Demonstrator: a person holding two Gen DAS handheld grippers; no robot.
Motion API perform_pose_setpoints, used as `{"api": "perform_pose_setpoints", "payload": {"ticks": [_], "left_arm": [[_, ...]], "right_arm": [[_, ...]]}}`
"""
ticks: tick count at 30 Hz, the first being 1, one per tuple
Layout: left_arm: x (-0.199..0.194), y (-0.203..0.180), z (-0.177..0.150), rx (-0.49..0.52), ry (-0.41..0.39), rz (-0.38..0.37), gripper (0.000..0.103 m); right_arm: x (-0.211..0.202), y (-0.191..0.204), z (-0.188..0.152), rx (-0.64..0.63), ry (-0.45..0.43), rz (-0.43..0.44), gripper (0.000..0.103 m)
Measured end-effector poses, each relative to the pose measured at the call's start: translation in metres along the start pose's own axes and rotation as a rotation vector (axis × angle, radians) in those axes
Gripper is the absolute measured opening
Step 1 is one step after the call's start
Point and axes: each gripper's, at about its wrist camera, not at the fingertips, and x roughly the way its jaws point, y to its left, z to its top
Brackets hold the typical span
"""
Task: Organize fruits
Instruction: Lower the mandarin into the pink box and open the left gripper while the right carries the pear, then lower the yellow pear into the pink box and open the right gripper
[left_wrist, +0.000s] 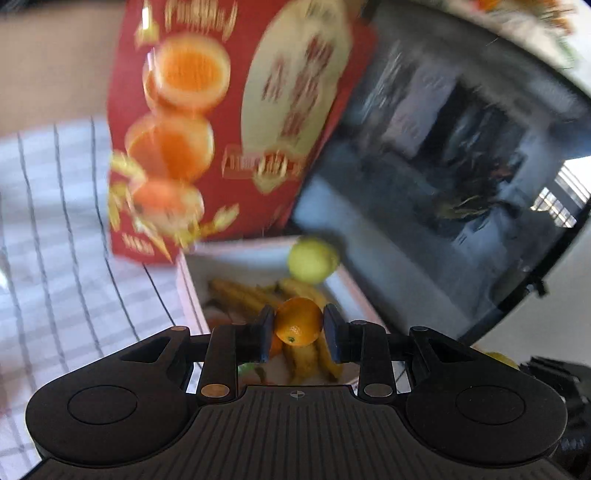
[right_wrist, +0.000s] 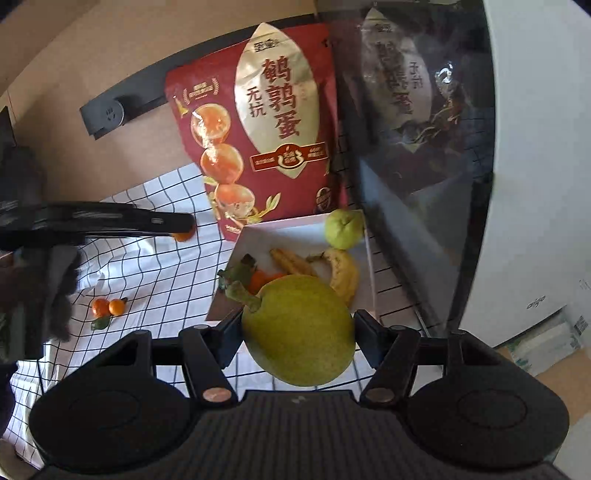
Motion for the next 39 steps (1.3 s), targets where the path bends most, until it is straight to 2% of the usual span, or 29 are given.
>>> {"api": "perform_pose_setpoints", "payload": {"ticks": [4,6,12,15,18,22,27,30,34,39], "left_arm": [[0.035,-0.004,-0.009,0.013,0.077,0.029,0.034],[0.041,-0.001,-0.01,-0.001,0.087,0.044,0.033],[0.015,0.019,-0.012,-0.11,-0.017,0.063,0.033],[-0.011,0.035,-0.024,-0.182,-0.075,0.081,0.033],[-0.033,0.048,-0.047,-0.254,-0.097,0.12,0.033],[-0.049,0.059,-0.084,-0.333,-0.075,0.164,0.033],[-0.069,0.062,-0.123,-0.393,-0.065,0.222,0.033],[-0.09,0.063,-0.141,-0.423,-0.086,0.271,0.033],[-0.114,0.068,-0.16,-0.469,-0.119,0.35,0.033],[-0.131,0.074,-0.177,-0.537,-0.142,0.412,0.033]], "right_arm": [[0.01,-0.012,-0.003,0.026,0.021,0.009,0.064],[0.014,-0.016,-0.004,0.039,0.034,0.016,0.064],[0.029,-0.022,0.002,0.025,0.061,0.042,0.064],[0.042,-0.022,0.011,0.02,0.071,0.065,0.064],[0.06,-0.017,0.027,0.016,0.072,0.105,0.064],[0.1,-0.008,0.062,0.032,0.051,0.158,0.064],[0.175,0.005,0.092,0.092,0.086,0.233,0.064],[0.217,0.01,0.093,0.134,0.138,0.272,0.064],[0.265,0.003,0.082,0.285,0.223,0.338,0.064],[0.283,0.006,0.074,0.288,0.216,0.328,0.064]]}}
